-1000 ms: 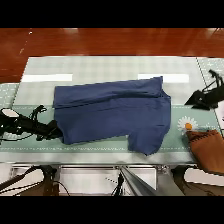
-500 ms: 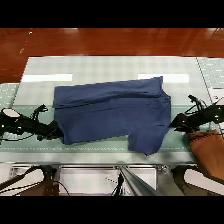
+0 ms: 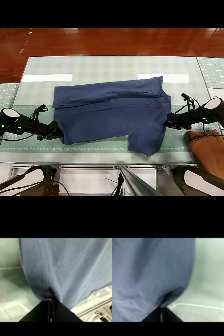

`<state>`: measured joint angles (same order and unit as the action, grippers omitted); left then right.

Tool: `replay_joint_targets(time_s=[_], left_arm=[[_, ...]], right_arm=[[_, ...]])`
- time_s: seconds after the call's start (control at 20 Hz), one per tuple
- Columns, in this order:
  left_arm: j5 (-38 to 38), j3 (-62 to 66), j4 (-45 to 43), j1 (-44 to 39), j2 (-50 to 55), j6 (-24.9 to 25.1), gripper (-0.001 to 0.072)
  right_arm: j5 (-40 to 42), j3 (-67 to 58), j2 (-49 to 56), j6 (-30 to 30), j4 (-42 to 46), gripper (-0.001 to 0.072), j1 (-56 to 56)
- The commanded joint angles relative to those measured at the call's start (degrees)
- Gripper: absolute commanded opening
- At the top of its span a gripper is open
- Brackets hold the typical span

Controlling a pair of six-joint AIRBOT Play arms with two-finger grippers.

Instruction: Fold the shirts.

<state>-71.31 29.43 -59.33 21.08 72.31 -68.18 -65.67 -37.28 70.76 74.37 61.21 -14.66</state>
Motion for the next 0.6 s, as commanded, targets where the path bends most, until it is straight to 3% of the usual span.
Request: replay_joint_targets(time_s=[0.0, 0.2, 0.4, 0.55], left_arm=[[2.78, 0.76, -0.15, -0.02, -0.07, 0.33, 0.0021], [2.95, 9.53, 0.98, -0.02, -2.36, 1.55, 0.0021], [8.63, 22.29, 10.25, -0.42, -3.82, 1.55, 0.0021], [15.26, 26.6, 12.87, -3.65, -0.83, 1.53, 0.0021]], right_arm=[[-1.99, -0.81, -0.85, -2.95, -3.39, 0.0027, 0.83], [-0.15, -9.01, -6.45, -5.49, -5.62, 0.0025, 0.85], [14.34, -18.05, -5.18, -5.44, -15.47, 0.0022, 2.05], [24.09, -23.56, 2.97, -5.35, -16.39, 0.0023, 6.4]])
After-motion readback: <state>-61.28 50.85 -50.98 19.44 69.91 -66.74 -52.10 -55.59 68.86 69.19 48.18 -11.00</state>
